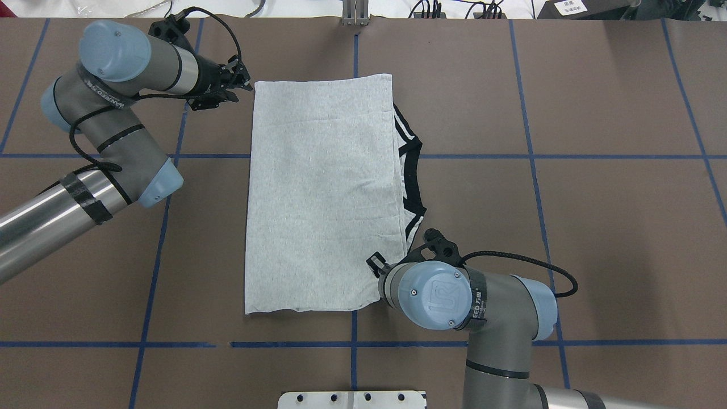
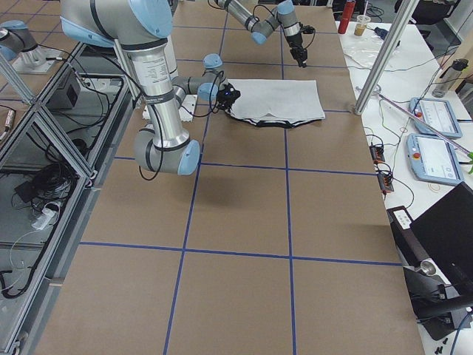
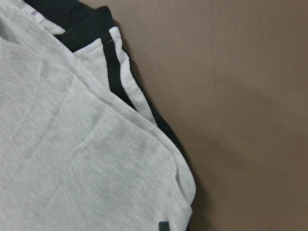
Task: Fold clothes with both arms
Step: 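Bring the left gripper to the shirt's near corner beside the right gripper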
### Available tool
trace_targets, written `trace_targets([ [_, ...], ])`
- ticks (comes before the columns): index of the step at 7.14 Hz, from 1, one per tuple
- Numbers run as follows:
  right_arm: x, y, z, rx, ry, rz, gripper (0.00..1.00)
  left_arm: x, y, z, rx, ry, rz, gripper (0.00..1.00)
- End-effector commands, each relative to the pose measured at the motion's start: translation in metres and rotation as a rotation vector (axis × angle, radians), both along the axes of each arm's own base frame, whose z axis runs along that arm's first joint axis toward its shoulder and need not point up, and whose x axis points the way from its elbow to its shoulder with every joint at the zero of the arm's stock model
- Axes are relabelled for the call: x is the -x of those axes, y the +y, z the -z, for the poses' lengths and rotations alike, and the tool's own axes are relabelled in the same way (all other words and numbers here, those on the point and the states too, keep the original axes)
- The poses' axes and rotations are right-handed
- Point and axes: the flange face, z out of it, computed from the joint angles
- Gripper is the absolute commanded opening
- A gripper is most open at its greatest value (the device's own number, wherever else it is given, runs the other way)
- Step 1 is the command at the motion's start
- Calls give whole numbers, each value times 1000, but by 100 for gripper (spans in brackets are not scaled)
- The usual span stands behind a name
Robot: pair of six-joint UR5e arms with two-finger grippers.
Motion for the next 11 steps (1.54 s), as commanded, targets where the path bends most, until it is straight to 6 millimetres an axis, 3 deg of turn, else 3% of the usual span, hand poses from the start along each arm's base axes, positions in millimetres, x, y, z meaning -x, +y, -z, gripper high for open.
trace_targets([
  [1,-14,-3,10,28,-36,-32,0,21,47,7,37,89,-19,46],
  [2,-22,-1,14,42,-23,-38,0,17,78,27,79,166,-38,46],
  [3,-25,5,18,60,-20,-45,0,4,134,27,148,222,-75,47],
  [4,-25,13,19,66,-20,-42,0,-4,169,39,180,259,-91,47],
  [5,-19,27,10,66,-5,-21,0,-11,207,39,241,250,-116,49],
  [6,-22,31,14,65,-15,-15,0,-16,263,36,267,210,-115,49],
  [7,-23,32,10,67,-9,-12,0,-27,305,24,327,186,-122,50],
  [8,-25,33,10,66,-12,-12,0,-46,335,10,378,166,-132,52],
  [9,-28,32,11,66,-16,-12,0,-60,353,1,397,133,-144,58],
  [10,-29,33,12,66,-18,-10,0,-77,370,-10,404,72,-117,61],
  [11,-29,33,12,66,-18,-10,0,-81,375,-10,420,61,-112,60],
])
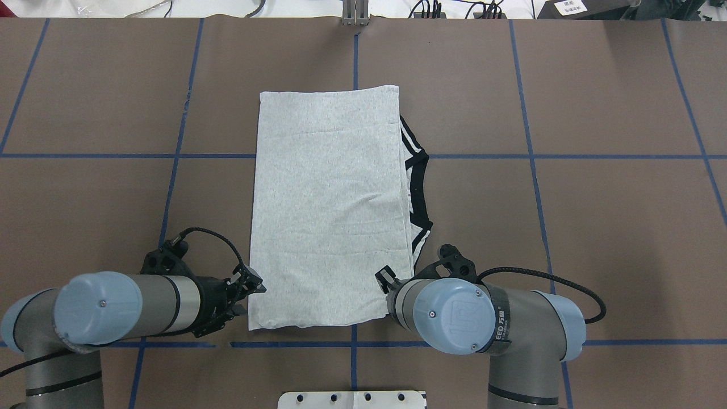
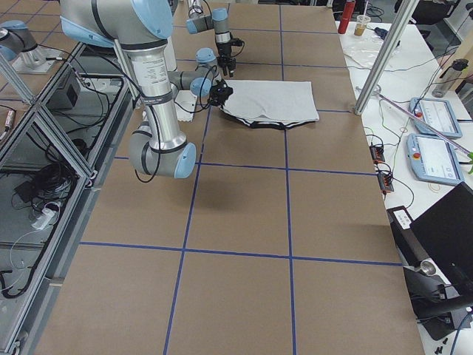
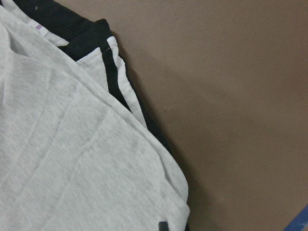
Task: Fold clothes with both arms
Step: 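Grasp the near edge of the shirt with both grippers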
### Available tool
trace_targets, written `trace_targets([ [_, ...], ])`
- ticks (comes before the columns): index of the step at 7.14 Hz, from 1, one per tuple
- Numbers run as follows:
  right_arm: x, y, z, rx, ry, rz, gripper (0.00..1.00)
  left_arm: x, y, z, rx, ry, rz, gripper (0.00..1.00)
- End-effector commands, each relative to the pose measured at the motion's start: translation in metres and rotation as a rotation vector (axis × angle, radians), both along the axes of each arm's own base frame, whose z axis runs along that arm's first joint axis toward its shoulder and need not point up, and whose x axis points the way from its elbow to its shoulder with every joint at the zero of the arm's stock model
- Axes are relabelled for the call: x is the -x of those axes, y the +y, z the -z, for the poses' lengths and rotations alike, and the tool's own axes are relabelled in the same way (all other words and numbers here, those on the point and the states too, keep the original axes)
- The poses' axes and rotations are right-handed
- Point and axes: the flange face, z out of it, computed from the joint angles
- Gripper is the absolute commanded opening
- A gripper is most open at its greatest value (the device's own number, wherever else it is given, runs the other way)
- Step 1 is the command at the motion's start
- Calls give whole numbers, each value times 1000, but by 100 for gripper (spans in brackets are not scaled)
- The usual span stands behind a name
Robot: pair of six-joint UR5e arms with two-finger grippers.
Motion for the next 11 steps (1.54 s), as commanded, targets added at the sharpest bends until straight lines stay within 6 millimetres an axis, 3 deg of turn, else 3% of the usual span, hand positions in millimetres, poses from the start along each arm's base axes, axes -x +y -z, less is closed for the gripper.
trace_targets([
  [1,-1,0,-1,1,0,2,0,-18,23,-8,17,-42,-15,60],
  [8,-2,3,6,2,-13,10,0,-25,34,-15,34,-53,-31,54],
  [9,-2,3,6,2,-14,10,0,-28,40,-17,34,-58,-40,47],
  [11,-2,2,5,2,-11,8,0,-28,40,-16,34,-56,-40,1],
])
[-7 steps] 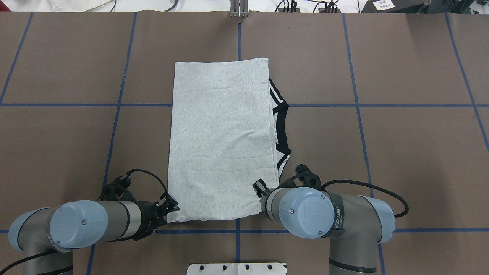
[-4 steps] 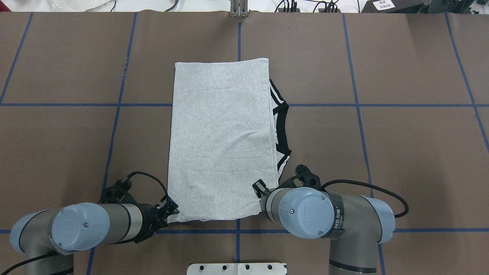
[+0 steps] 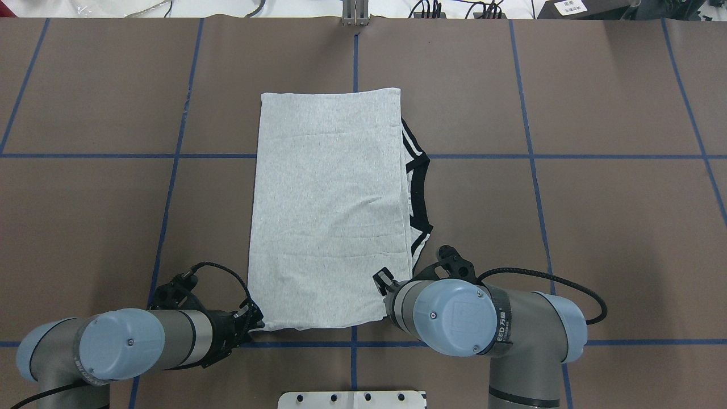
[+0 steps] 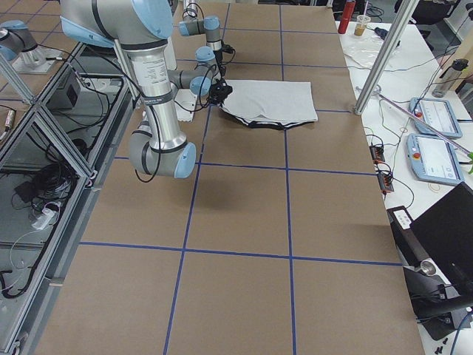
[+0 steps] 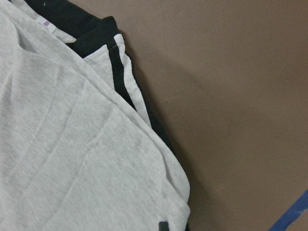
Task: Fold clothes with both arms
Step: 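Grasp the near edge of the shirt with both grippers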
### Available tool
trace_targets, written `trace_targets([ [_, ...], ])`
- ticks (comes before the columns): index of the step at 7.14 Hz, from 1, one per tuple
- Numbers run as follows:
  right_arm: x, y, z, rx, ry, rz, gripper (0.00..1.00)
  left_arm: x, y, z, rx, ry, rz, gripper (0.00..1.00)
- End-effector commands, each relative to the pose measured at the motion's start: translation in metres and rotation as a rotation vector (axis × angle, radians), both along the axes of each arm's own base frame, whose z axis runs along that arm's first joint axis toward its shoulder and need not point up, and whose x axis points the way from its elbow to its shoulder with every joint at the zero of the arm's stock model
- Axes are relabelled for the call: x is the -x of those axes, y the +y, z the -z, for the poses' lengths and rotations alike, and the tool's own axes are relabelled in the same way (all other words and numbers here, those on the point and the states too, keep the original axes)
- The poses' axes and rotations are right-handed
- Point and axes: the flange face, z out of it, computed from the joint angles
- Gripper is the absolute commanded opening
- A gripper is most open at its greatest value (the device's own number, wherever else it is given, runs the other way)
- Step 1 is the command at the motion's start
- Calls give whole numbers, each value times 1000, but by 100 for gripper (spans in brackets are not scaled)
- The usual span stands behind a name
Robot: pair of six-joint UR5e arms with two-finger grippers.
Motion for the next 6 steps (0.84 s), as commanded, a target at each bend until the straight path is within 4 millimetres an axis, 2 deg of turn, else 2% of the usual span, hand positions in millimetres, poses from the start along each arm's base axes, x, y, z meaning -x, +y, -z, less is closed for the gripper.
trace_targets([
  [1,0,-1,-2,0,4,0,0,0,1,1,-1,2,-2,0],
  [3,-2,-2,-7,0,11,-2,0,8,2,17,-10,32,-6,0],
  [4,-12,1,-25,7,35,-3,0,22,5,42,-22,84,-12,0],
  [5,-29,13,-29,5,28,11,0,34,11,69,-24,134,-30,0],
  [6,-41,34,-37,3,31,40,0,38,16,88,-16,174,-53,0],
])
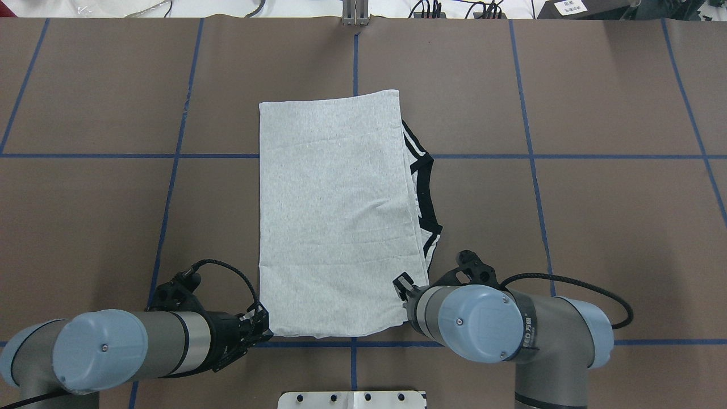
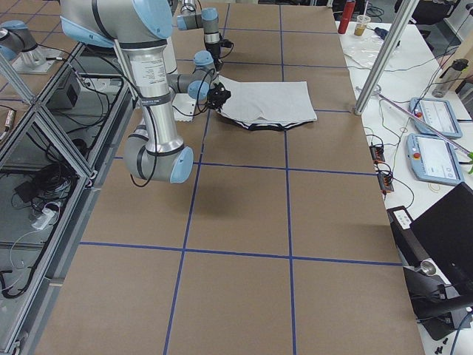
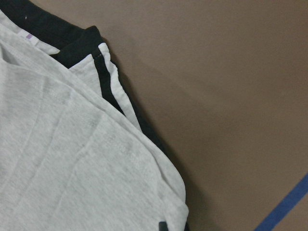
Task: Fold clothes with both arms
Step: 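Grasp the near edge of the shirt with both grippers, then lift the near edge with both grippers and fold it away from the robot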
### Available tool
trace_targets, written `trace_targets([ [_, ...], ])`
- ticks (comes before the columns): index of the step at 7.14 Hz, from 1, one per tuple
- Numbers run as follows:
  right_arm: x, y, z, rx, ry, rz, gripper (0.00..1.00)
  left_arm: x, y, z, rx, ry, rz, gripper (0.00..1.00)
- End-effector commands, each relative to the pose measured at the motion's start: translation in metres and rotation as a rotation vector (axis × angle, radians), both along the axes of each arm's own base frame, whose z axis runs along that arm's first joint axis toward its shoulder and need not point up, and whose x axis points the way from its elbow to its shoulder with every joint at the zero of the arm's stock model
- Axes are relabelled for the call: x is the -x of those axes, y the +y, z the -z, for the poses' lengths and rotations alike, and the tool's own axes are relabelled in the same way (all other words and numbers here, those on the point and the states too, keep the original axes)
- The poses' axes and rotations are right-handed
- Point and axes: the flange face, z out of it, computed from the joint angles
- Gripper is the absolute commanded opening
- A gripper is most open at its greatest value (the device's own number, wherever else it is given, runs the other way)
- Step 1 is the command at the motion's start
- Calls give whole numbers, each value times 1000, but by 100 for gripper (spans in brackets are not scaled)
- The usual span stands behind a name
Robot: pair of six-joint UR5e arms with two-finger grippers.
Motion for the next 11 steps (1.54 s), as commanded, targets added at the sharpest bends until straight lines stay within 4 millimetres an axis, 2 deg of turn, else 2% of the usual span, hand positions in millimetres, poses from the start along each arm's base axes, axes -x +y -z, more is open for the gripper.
trace_targets([
  [1,-20,41,-13,24,1,40,0,6,14,27,4,55,-39,0],
  [2,-18,62,-7,44,-18,46,0,6,16,28,5,58,-47,0],
  [3,-31,82,6,57,-13,57,0,9,17,32,5,69,-49,0],
  [4,-40,94,16,72,8,59,0,12,19,36,8,77,-57,0],
  [5,-41,94,16,73,16,56,0,13,19,37,11,73,-58,0],
  [6,-51,78,22,74,-1,26,0,17,20,46,6,92,-61,0],
  [7,-62,53,27,73,-14,-14,0,21,14,67,-8,135,-49,0],
  [8,-67,24,39,66,-31,-9,0,21,-23,80,-29,119,19,0],
  [9,-75,-15,46,43,-33,17,0,21,-70,103,-133,54,41,0],
  [10,-73,-62,45,53,-22,4,0,26,-116,96,-176,-16,70,0],
  [11,-61,-112,48,41,3,4,0,38,-150,88,-217,-52,103,0],
])
